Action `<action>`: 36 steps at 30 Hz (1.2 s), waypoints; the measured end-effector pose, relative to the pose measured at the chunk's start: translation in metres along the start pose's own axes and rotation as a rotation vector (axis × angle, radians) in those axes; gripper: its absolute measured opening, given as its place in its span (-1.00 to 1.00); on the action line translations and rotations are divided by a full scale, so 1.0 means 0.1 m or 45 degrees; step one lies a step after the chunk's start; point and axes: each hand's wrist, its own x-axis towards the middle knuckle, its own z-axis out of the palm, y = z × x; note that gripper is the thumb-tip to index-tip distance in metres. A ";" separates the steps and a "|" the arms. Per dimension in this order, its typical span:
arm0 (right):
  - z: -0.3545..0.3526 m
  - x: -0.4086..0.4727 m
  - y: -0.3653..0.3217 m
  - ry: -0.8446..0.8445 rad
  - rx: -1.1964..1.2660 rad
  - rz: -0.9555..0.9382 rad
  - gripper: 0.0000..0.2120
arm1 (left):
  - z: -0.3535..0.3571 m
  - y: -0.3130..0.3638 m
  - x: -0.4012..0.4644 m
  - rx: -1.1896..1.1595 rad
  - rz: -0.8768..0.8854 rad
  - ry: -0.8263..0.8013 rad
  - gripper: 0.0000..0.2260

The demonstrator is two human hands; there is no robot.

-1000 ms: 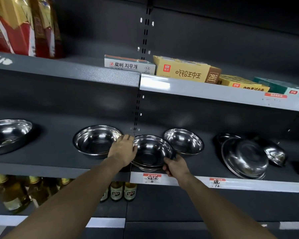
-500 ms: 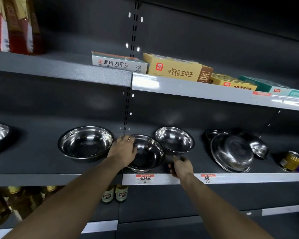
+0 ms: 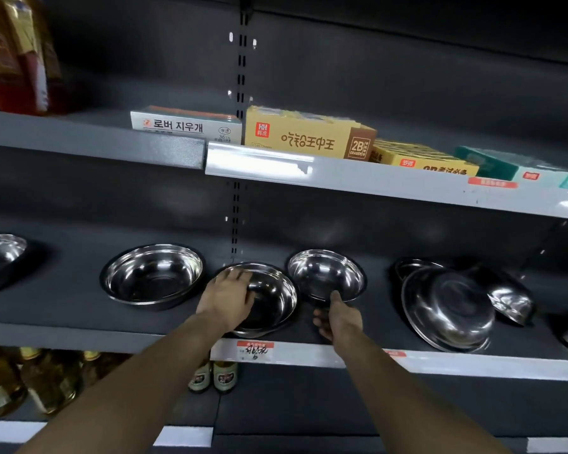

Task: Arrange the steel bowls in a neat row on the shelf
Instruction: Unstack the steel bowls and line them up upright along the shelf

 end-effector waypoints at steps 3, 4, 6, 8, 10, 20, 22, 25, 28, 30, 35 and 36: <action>-0.05 0.14 -0.04 -0.061 -0.003 0.035 -0.63 | -0.03 0.07 -0.05 0.022 -0.063 0.018 -0.54; -0.05 0.17 -0.06 -0.076 0.001 0.037 -0.66 | -0.05 0.09 -0.07 0.025 -0.083 0.024 -0.55; -0.06 0.23 -0.07 -0.091 -0.001 0.028 -0.73 | -0.05 0.12 -0.12 0.030 -0.131 0.036 -0.55; -0.08 0.28 -0.07 -0.090 0.000 0.016 -0.75 | -0.05 0.15 -0.18 0.028 -0.185 0.045 -0.55; -0.10 0.32 -0.08 -0.080 -0.005 0.007 -0.75 | -0.03 0.18 -0.24 0.028 -0.227 0.044 -0.55; -0.33 0.28 -0.11 0.131 0.131 -0.080 -0.72 | -0.05 0.34 -0.31 0.038 -0.268 0.039 -0.55; -0.37 0.28 -0.14 0.152 0.174 -0.105 -0.73 | -0.08 0.35 -0.27 0.043 -0.258 0.032 -0.54; -0.39 0.23 -0.22 0.156 0.207 -0.177 -0.78 | -0.13 0.34 -0.22 0.078 -0.235 0.033 -0.55; -0.33 0.14 -0.30 0.119 0.227 -0.263 -0.83 | -0.19 0.25 -0.21 0.097 -0.220 0.042 -0.59; -0.25 0.07 -0.34 0.059 0.247 -0.300 -0.82 | -0.24 0.17 -0.21 0.115 -0.226 0.056 -0.60; 0.03 -0.09 -0.29 -0.131 0.286 -0.331 -0.82 | -0.33 -0.06 -0.25 0.103 -0.309 0.038 -0.58; 0.09 -0.12 -0.27 -0.162 0.288 -0.331 -0.82 | -0.34 -0.09 -0.27 0.095 -0.324 0.033 -0.57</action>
